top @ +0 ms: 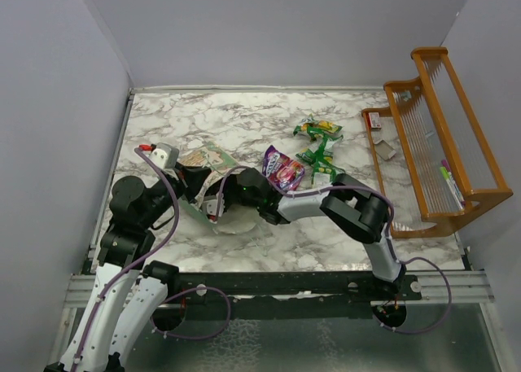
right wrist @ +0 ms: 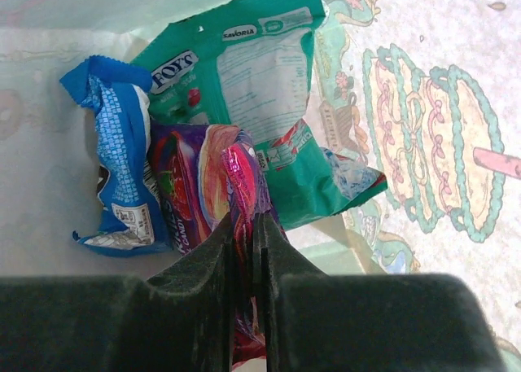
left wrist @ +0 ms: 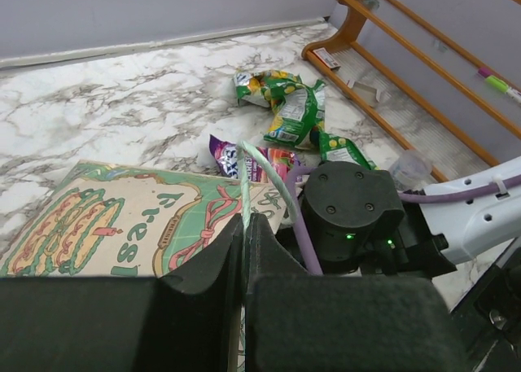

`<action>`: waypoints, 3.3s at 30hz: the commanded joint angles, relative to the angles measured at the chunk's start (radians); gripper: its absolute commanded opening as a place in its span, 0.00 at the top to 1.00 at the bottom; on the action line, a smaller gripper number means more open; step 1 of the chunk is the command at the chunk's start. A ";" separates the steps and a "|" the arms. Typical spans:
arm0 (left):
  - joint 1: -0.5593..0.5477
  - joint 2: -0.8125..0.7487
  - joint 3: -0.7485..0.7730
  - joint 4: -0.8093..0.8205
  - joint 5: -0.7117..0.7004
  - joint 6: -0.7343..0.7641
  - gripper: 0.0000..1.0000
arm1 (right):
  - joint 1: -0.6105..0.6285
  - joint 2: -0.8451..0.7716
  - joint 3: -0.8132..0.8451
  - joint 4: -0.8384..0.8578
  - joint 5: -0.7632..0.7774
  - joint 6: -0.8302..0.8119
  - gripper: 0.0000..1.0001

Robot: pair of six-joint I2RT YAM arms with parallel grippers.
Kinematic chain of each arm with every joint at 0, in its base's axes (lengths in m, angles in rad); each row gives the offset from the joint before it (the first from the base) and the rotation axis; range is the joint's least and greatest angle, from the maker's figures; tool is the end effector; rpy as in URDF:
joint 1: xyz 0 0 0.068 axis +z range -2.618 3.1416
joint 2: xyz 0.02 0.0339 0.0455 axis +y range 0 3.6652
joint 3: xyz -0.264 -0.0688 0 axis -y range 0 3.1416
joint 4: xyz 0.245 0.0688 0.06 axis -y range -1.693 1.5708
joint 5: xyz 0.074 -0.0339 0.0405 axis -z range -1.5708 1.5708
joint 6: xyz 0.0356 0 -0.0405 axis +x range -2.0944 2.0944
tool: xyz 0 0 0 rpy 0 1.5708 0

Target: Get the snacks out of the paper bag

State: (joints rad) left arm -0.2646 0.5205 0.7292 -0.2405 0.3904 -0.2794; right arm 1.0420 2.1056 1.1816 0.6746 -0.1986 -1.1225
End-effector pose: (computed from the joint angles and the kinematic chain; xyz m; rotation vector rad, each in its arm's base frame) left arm 0.1172 -0.0458 0.3509 0.2983 1.6224 -0.7302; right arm 0.2238 0.3969 0.1544 -1.6654 0.7264 0.1237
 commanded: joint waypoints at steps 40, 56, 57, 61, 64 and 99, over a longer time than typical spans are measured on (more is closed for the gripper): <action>-0.004 0.038 0.068 -0.027 -0.371 -0.073 1.00 | 0.007 -0.687 -0.307 -0.165 -0.041 0.601 0.99; -0.004 0.036 0.061 -0.035 -0.422 -0.052 1.00 | 0.007 -1.155 -0.525 -0.068 0.440 0.640 0.99; -0.004 0.035 0.063 -0.036 -0.421 -0.051 1.00 | 0.006 -1.132 -0.517 -0.051 0.532 0.660 0.99; -0.003 0.032 0.072 -0.050 -0.428 -0.047 1.00 | -0.032 -1.044 -0.482 -0.011 0.904 0.825 0.99; -0.003 0.022 0.070 -0.059 -0.434 -0.042 1.00 | -0.113 -0.996 -0.460 -0.102 0.929 0.999 0.99; -0.003 -0.078 -0.082 0.056 0.092 0.020 1.00 | -0.609 -0.733 -0.499 -0.226 0.277 1.556 0.32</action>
State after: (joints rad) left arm -0.2668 0.4366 0.6540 -0.2092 0.4446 -0.2771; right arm 0.4343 1.4734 0.6693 0.3912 0.1699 0.6216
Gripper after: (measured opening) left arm 0.021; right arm 0.596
